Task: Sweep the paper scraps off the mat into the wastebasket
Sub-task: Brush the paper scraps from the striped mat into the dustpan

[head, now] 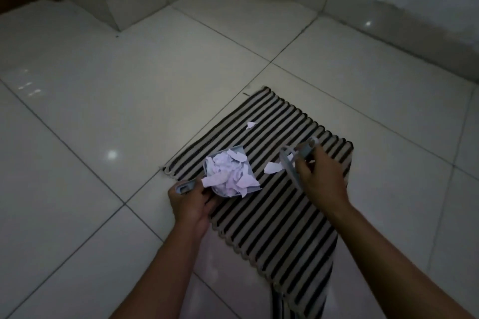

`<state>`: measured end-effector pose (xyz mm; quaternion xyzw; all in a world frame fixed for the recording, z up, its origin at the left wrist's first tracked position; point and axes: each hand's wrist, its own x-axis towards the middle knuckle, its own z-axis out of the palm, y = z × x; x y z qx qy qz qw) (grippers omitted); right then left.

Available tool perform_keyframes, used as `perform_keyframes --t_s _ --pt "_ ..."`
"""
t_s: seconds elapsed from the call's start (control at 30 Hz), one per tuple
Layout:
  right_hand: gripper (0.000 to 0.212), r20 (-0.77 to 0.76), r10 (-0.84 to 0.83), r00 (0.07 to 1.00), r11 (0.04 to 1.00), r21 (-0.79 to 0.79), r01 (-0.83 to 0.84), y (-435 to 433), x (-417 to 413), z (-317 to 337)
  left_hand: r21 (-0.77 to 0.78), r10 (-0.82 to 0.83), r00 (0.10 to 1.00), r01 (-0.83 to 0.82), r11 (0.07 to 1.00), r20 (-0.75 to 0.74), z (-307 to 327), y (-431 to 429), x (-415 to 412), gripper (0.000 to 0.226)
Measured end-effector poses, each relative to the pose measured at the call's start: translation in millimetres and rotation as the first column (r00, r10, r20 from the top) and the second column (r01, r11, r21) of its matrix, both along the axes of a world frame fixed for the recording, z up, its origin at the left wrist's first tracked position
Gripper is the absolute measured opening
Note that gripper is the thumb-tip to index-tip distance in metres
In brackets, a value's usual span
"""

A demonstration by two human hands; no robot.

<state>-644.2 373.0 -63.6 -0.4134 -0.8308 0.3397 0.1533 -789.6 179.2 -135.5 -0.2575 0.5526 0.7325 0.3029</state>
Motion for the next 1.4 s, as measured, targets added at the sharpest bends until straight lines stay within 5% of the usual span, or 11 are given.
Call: perform_keyframes --t_s 0.17,0.37,0.57,0.9,1.03,1.2,1.3,1.4 --pt "0.015 -0.104 0.123 0.987 0.992 0.019 -0.122 -31 -13 -15 -0.115 0.051 0.997 -0.057 0.992 -0.058 4 12 9 0.038" --pt "0.009 -0.133 0.000 0.991 0.999 -0.036 -0.004 -14 -1 -6 -0.089 0.063 0.994 -0.070 0.994 -0.084 4 10 15 0.042" --pt "0.013 -0.146 0.215 0.966 0.977 0.015 -0.215 -56 -15 -20 -0.211 0.017 0.981 -0.058 0.976 -0.191 -3 10 13 0.051" --pt "0.004 -0.238 -0.081 0.968 0.995 -0.078 0.064 -24 5 -3 -0.075 0.055 0.993 -0.062 0.995 -0.101 -3 8 18 0.043" --pt "0.026 -0.124 -0.178 0.976 0.983 0.011 0.181 16 10 5 -0.064 0.058 0.994 -0.064 0.996 -0.088 -2 17 18 0.046" --pt "0.021 -0.002 0.032 0.999 0.998 0.059 -0.032 -4 -3 -15 -0.051 0.059 0.994 -0.063 0.997 -0.090 -2 32 15 0.045" --pt "0.012 -0.105 0.196 0.975 0.977 0.099 -0.186 -37 -13 -24 -0.070 0.062 0.995 -0.067 0.995 -0.078 -4 35 13 0.040" --pt "0.006 -0.176 0.149 0.973 0.989 0.046 -0.143 -36 -12 -16 -0.066 0.062 0.996 -0.067 0.996 -0.066 -5 33 12 0.042"
